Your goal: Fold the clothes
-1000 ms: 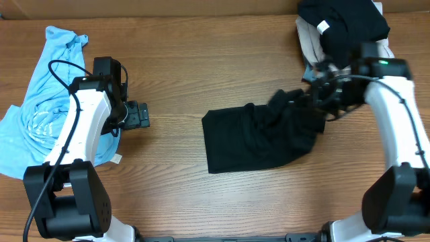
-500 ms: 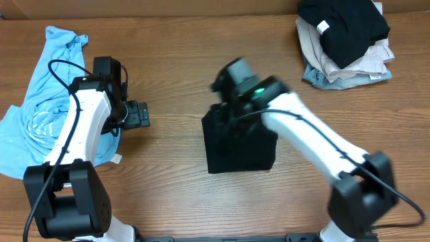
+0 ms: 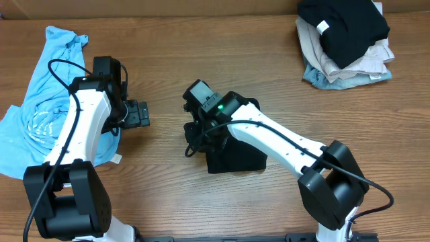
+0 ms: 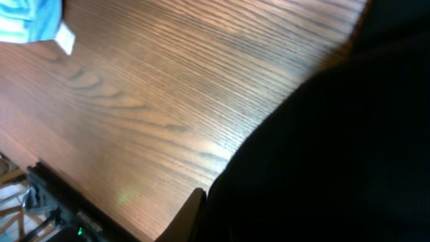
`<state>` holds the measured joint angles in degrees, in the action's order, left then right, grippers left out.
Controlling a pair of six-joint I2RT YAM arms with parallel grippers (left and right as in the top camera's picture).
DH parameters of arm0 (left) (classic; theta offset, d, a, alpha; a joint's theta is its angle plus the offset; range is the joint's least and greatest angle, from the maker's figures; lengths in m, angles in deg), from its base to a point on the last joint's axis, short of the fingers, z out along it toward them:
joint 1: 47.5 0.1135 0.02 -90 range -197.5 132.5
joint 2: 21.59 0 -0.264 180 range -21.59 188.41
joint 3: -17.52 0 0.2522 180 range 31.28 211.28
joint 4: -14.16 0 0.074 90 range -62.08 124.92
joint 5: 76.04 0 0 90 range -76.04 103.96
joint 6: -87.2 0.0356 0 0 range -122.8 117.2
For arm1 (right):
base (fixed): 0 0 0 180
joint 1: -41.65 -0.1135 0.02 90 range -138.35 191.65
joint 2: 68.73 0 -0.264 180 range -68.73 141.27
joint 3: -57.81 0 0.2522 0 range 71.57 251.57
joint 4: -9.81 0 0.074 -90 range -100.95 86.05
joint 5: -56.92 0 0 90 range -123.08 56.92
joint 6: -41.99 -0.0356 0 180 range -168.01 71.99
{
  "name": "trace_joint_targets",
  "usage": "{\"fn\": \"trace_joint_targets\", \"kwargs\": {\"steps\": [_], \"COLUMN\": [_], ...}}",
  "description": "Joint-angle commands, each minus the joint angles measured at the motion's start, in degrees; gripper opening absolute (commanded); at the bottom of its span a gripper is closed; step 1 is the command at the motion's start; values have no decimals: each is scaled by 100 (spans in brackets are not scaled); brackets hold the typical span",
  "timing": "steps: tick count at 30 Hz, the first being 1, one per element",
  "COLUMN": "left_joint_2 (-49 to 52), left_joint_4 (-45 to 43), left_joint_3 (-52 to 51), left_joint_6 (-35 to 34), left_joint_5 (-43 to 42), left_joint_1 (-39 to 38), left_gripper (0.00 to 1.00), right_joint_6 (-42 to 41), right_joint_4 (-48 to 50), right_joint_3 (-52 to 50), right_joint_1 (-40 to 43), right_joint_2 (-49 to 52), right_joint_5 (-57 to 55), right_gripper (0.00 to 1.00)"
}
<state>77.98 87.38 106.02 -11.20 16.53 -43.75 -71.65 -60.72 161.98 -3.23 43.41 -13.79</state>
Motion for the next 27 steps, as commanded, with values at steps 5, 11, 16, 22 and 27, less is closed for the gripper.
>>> {"fn": "trace_joint_targets", "kwargs": {"steps": [5, 11, 16, 22, 27], "left_joint_2": [50, 50, 50, 50, 50], "left_joint_4": [-87, -125, -125, -133, -157], "left_joint_3": [101, 101, 101, 101, 101], "left_joint_6": [111, 114, 111, 114, 114], "left_joint_5": [-101, -111, -111, -109, -109], "left_joint_1": [0, 0, 0, 0, 0], "left_gripper": [100, 100, 100, 100, 100], "right_joint_6": [581, 872, 868, 896, 914], "right_joint_4": [-1377, -1753, -1578, -1029, -817], "right_joint_3": [1718, 2046, 1906, 1674, 1683], "right_joint_1": [13, 63, -46, -341, -590], "right_joint_2": [-243, -177, 210, 863, 1023], "right_joint_5": [-192, -236, -232, 280, 396], "right_gripper": [11, 12, 12, 22, 27]}}
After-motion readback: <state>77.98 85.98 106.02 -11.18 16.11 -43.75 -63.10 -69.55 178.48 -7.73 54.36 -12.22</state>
